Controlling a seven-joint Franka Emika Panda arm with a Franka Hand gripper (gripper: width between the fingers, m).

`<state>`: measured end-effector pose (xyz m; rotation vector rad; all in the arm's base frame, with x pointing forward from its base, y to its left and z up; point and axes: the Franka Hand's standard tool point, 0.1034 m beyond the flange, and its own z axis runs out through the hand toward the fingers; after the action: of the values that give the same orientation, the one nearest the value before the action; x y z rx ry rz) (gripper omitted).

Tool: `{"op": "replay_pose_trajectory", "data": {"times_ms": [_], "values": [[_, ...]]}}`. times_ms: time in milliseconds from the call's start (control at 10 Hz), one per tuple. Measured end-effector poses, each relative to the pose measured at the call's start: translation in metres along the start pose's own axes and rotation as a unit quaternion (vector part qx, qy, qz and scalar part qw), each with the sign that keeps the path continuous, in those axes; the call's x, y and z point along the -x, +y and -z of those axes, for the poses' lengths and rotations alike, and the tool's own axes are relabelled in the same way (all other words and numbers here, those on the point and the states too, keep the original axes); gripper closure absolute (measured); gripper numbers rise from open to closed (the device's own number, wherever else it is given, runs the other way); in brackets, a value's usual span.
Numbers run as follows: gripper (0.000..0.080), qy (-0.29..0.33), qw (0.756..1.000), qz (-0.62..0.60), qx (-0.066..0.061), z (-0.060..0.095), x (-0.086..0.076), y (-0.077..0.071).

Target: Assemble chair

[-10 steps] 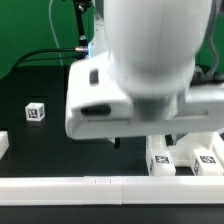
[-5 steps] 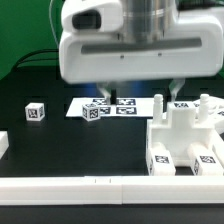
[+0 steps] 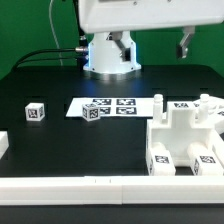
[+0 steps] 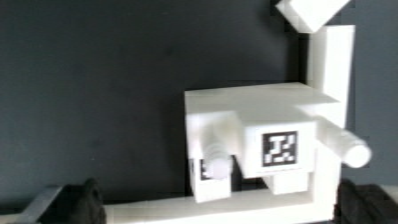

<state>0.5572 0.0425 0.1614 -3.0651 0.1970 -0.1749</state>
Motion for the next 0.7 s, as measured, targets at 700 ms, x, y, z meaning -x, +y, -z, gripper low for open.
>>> {"op": "replay_pose_trajectory", "data": {"times_ms": [700], "values": [[0.0151,-0.019,0.993,-0.118,0.006,-0.034,0.046,-0.041]]}}
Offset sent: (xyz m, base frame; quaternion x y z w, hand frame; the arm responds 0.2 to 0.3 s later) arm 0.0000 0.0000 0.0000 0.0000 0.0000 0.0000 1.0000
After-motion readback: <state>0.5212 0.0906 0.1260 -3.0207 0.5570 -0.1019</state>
